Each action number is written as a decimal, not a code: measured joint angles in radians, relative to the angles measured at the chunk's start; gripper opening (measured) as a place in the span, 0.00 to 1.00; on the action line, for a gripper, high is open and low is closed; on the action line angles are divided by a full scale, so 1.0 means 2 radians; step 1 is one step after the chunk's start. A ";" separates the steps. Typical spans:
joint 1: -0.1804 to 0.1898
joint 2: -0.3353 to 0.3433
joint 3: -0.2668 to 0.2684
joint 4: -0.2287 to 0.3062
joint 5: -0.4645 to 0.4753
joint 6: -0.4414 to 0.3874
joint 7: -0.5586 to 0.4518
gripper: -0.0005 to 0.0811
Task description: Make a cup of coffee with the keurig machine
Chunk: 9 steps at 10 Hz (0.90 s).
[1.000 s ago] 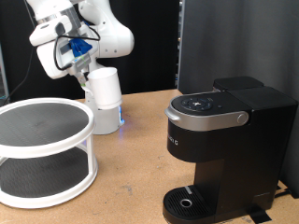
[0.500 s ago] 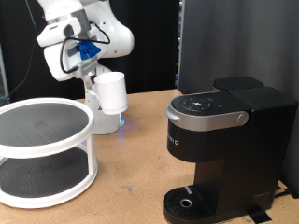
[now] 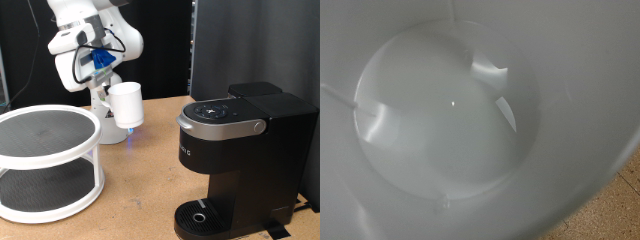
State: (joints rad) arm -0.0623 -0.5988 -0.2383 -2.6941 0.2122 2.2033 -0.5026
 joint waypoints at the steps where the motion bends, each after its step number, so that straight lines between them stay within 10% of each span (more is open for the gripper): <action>1: 0.001 0.004 0.002 0.000 0.001 0.002 0.001 0.09; 9: 0.007 0.023 0.010 -0.040 0.001 0.052 0.006 0.09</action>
State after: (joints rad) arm -0.0481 -0.5529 -0.2191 -2.7732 0.2146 2.3080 -0.4905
